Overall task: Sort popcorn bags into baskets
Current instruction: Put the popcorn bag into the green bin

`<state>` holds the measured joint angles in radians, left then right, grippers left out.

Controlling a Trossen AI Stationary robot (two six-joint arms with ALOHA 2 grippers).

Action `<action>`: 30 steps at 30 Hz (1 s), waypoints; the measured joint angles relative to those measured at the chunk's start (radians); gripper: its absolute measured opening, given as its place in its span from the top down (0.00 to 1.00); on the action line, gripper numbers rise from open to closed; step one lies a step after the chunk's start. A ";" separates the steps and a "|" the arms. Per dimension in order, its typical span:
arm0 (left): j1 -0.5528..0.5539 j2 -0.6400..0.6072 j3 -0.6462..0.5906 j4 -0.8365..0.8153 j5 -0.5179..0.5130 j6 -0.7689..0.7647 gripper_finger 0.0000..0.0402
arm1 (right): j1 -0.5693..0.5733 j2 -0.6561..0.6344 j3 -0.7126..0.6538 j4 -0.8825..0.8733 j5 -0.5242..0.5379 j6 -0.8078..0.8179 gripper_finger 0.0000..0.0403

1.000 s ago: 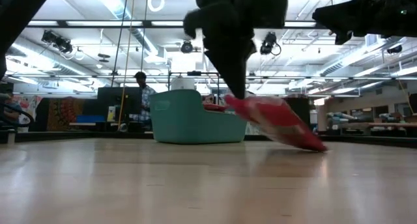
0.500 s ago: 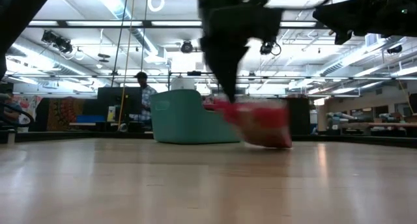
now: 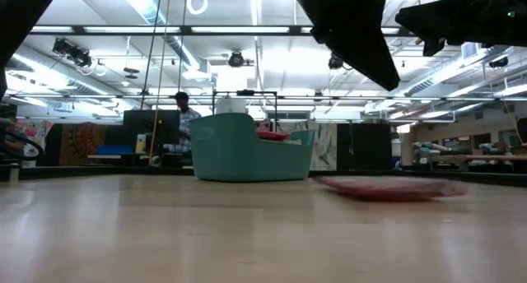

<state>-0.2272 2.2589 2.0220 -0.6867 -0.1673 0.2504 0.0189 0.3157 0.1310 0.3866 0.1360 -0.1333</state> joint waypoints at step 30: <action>0.024 0.180 -0.001 -0.166 -0.286 0.621 0.55 | 0.000 0.000 0.000 0.000 -0.022 0.003 0.81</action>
<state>-0.2034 2.4389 2.0209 -0.8527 -0.4537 0.8712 0.0187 0.3157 0.1310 0.3871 0.1143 -0.1307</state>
